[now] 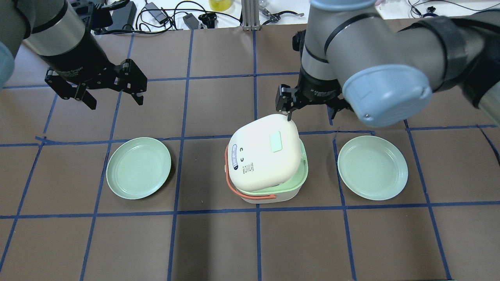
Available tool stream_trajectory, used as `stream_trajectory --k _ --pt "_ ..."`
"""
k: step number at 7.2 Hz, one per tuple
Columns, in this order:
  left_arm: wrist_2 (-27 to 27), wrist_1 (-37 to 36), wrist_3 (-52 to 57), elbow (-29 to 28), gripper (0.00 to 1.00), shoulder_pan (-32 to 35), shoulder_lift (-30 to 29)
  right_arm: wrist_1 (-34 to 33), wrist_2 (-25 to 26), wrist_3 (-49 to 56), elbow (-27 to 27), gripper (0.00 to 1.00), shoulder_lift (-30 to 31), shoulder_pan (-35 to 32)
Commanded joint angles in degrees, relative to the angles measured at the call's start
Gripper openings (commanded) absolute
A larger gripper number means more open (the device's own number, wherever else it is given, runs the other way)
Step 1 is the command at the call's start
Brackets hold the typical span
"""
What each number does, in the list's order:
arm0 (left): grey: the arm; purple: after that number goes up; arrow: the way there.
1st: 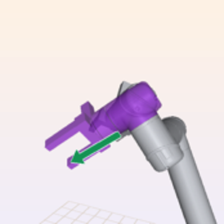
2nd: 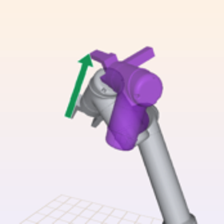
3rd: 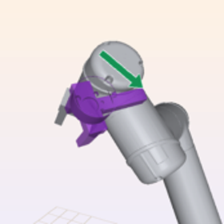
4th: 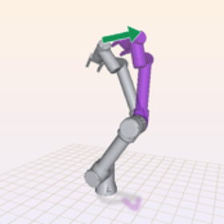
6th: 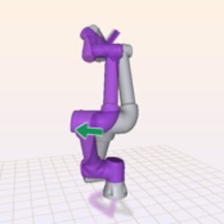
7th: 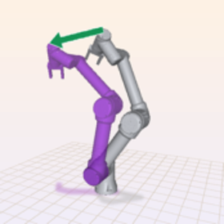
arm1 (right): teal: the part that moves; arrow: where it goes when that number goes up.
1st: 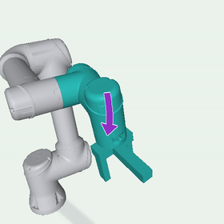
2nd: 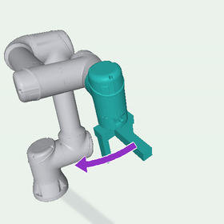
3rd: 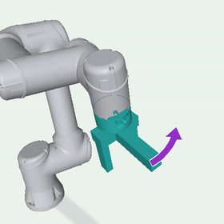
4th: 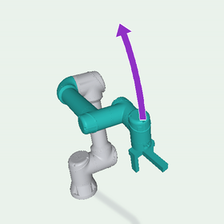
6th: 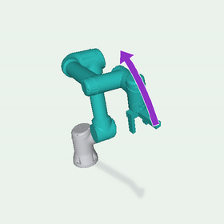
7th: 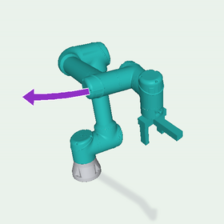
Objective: Press rice cooker button
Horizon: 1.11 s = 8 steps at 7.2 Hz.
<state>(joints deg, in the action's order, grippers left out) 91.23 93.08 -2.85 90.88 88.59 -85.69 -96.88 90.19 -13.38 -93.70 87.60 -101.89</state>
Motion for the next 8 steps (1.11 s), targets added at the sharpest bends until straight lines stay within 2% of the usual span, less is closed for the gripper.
stream_trajectory --k 1,2,3,5,8 --pt "0.0 0.0 0.0 0.0 1.0 0.0 0.0 5.9 -0.2 4.4 6.6 1.0 -0.1 6.1" --pt "0.0 0.0 -0.1 0.0 1.0 0.0 0.0 7.6 -0.4 12.0 8.1 1.0 -0.1 8.8" --pt "0.0 0.0 0.0 0.0 1.0 0.0 0.0 7.6 -0.3 13.7 9.2 1.0 0.2 11.2" --pt "0.0 0.0 0.0 0.0 1.0 0.0 0.0 7.5 -0.4 14.1 11.3 1.0 0.3 14.7" --pt "0.0 0.0 -0.1 0.0 1.0 0.0 0.0 6.6 -0.4 13.5 11.1 1.0 0.3 14.8"
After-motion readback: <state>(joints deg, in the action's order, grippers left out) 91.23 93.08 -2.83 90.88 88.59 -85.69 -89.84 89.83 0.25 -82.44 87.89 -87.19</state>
